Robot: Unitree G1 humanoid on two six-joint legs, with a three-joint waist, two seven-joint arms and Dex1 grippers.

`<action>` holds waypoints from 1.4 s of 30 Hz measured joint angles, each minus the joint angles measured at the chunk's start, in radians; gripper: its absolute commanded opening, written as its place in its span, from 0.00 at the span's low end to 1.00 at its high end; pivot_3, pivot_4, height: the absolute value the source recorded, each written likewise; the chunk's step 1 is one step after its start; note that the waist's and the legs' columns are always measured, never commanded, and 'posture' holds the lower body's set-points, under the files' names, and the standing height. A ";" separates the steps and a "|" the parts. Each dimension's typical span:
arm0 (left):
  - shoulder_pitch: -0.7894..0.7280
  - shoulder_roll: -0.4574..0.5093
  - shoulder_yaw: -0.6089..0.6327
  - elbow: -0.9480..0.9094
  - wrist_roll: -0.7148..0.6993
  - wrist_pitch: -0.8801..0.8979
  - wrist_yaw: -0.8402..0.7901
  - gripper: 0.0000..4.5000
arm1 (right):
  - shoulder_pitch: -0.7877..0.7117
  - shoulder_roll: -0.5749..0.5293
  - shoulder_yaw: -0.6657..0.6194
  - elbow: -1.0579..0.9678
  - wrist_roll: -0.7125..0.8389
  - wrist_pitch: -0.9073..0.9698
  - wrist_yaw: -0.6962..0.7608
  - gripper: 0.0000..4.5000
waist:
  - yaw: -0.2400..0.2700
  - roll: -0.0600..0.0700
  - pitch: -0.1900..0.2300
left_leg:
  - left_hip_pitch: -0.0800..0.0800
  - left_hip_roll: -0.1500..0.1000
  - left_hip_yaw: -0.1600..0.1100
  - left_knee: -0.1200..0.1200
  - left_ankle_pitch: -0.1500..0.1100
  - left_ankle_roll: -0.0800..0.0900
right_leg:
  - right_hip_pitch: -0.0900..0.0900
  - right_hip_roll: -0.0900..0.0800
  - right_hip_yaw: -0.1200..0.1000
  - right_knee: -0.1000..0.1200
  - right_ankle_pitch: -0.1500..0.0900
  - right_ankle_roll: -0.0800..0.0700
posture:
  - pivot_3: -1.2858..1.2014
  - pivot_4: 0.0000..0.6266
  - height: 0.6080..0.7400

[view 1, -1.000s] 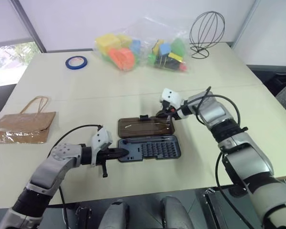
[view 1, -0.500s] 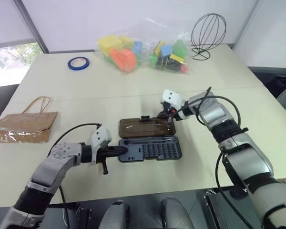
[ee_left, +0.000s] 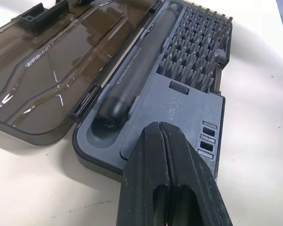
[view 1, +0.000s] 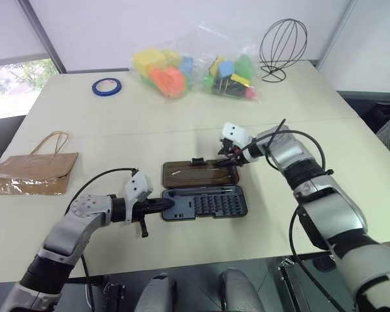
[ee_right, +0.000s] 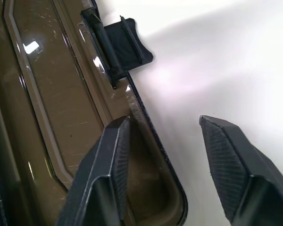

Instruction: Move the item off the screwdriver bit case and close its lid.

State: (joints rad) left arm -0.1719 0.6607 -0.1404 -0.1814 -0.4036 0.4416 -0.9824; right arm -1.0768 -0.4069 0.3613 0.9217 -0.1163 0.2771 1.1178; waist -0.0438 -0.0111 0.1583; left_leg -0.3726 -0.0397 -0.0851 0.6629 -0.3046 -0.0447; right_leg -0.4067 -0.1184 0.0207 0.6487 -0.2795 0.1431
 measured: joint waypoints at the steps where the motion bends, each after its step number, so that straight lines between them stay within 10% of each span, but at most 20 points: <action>1: 0.000 -0.002 0.000 0.000 0.001 -0.001 0.001 0.00 | -0.007 0.002 0.000 0.015 -0.002 -0.006 0.002 0.48 | 0.000 0.000 0.000 | 0.000 0.000 0.000 0.000 0.000 0.000 | 0.000 0.000 0.000 0.000 0.000 0.000 | 0.52 0.24 1.00; 7: 0.001 -0.011 0.000 0.000 0.014 -0.010 0.012 0.00 | -0.032 0.006 0.021 0.061 -0.032 -0.065 0.060 0.01 | 0.001 0.001 -0.001 | 0.002 0.000 0.000 0.000 -0.001 0.002 | 0.003 0.000 0.000 -0.001 0.000 0.000 | 0.52 0.24 1.00; 25: 0.009 -0.037 0.004 -0.002 0.021 -0.008 0.049 0.00 | 0.014 -0.027 0.050 -0.027 -0.123 -0.245 0.033 0.01 | 0.001 0.001 -0.008 | 0.002 0.000 -0.001 0.000 -0.001 0.002 | 0.003 0.000 -0.001 -0.002 0.000 0.000 | 0.52 0.24 1.00; 42: -0.081 -0.090 0.057 0.098 -0.004 0.057 0.080 0.00 | 0.401 -0.231 -0.007 -0.892 -0.304 -0.225 -0.200 0.01 | 0.006 0.004 -0.004 | -0.003 0.000 0.000 -0.001 -0.001 0.002 | -0.002 0.000 0.000 -0.002 0.000 0.000 | 0.52 0.24 1.00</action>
State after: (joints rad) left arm -0.2527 0.5711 -0.0838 -0.0831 -0.4071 0.4986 -0.9020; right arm -0.6759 -0.6382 0.3546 0.0297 -0.4204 0.0519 0.9177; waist -0.0374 -0.0071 0.1543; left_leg -0.3756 -0.0401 -0.0851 0.6622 -0.3057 -0.0428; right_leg -0.4088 -0.1185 0.0203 0.6465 -0.2796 0.1431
